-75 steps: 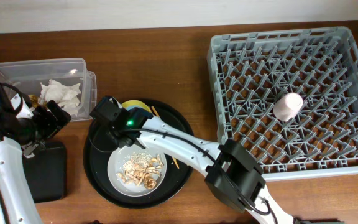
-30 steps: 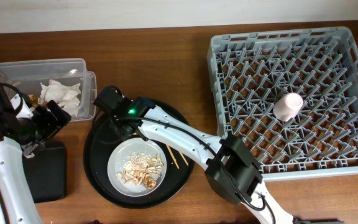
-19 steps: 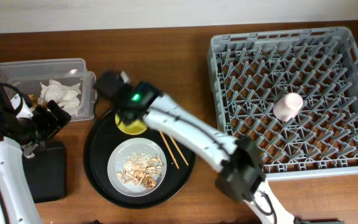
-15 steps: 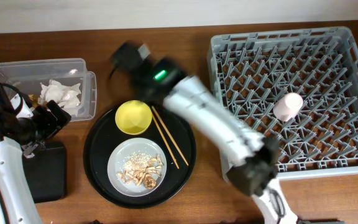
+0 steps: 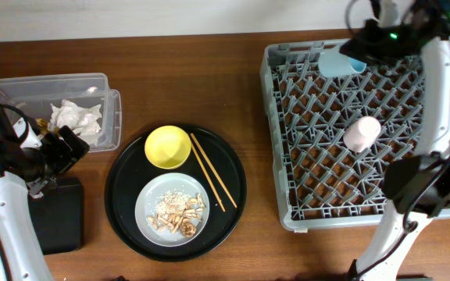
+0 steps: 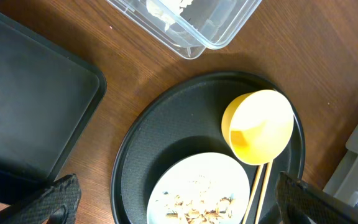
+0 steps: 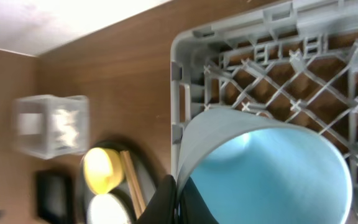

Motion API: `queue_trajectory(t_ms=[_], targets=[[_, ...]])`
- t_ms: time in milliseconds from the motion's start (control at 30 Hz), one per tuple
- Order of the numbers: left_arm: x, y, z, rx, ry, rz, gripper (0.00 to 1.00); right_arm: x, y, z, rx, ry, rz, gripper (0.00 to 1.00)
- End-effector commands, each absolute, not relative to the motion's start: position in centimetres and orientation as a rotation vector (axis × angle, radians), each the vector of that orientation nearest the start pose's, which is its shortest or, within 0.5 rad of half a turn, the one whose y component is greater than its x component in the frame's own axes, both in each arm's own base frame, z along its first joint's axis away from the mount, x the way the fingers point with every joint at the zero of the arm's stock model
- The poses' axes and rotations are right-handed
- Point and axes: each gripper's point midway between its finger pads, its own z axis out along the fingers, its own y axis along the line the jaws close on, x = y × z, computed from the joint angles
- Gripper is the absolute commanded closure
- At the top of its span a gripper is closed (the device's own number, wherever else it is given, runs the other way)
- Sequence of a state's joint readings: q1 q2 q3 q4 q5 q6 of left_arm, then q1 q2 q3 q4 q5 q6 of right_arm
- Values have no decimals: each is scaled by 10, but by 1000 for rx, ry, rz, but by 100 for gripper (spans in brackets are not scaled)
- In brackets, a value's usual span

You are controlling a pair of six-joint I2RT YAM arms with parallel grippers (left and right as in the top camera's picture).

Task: Sort waste into correct bins and load items into the dishwasher rack
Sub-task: 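Place the light-blue cup in the rack's back row and release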

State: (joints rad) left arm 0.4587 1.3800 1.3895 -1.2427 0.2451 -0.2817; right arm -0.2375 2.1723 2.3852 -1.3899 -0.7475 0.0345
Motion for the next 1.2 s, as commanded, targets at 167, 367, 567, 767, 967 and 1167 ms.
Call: queue_trajectory(t_ms=[167,367,567,767,967,1167], targets=[[281,95,211,-964,2587,-287,1,493,-16,217,182,2143,1623,96],[281,95,211,-964,2587,-287,1,490,-48,147,504,2353,1423,96],[281,95,211,-964,2587,-287,1,483,-66,137,588,2388,1357,90],[281,95,211,-964,2587,-287,1,474,-105,121,751,2476,1149,81],[281,95,211,-964,2587,-287,0,455,-149,164,822,2555,836,79],[281,95,211,-964,2587,-287,1,441,-145,263,710,2501,590,79]])
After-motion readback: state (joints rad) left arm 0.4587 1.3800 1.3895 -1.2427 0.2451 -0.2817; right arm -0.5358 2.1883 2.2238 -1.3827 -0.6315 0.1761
